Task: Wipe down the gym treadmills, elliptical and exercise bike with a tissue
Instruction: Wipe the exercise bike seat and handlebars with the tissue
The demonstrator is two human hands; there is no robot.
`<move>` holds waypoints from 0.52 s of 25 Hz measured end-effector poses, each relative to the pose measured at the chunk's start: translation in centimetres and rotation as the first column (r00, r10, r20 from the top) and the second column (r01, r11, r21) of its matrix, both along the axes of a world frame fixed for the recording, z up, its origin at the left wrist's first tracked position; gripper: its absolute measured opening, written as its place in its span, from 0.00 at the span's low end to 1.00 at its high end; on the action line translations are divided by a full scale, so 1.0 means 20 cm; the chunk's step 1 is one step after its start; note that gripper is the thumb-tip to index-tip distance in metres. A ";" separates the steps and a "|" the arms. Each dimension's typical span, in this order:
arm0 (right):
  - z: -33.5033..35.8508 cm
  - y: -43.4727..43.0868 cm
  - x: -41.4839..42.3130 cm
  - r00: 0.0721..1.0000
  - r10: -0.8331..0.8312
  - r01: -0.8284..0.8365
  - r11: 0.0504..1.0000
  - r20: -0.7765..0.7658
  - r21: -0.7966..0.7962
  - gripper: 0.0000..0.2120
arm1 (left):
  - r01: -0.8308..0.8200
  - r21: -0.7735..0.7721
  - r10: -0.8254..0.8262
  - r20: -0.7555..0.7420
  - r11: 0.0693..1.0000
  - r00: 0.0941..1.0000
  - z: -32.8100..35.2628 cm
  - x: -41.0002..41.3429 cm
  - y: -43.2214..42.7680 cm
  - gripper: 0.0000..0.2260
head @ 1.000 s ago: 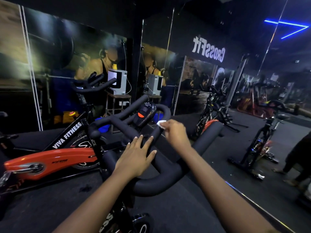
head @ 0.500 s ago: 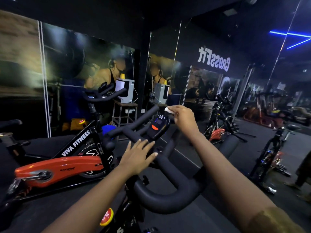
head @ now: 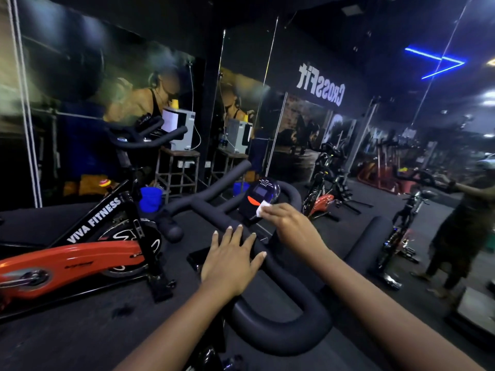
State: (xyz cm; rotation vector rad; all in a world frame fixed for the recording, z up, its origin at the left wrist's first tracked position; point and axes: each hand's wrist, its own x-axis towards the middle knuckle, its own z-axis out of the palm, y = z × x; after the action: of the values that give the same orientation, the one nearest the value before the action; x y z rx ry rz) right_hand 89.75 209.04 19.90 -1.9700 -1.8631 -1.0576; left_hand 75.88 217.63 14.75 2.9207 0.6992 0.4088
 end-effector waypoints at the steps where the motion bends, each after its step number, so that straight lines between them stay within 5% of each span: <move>1: 0.01 0.01 0.00 1.000 -0.008 0.009 0.999 0.002 -0.033 0.20 | 0.004 -0.004 -0.004 0.002 1.000 1.000 0.00 0.00 0.00 0.27; 4: 0.16 0.13 0.03 0.994 -0.096 0.095 0.995 -0.050 -0.012 0.16 | 0.017 -0.024 -0.017 0.021 1.000 1.000 0.01 -0.01 -0.01 0.27; 7: 0.25 0.25 0.04 0.950 -0.312 0.305 0.936 -0.013 -0.177 0.15 | 0.044 -0.032 -0.043 0.024 0.999 0.999 0.02 -0.03 0.00 0.28; 13: 0.07 0.14 -0.07 0.993 -0.049 0.072 0.971 0.108 -0.229 0.19 | 0.138 -0.099 -0.144 -0.055 0.985 0.988 0.01 -0.04 0.06 0.30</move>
State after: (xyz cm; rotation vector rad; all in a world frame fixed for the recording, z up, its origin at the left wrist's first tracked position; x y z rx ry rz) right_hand 88.43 211.88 21.35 -2.1507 -2.0775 -1.0128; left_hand 75.08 218.93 14.98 2.8795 0.5003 0.2645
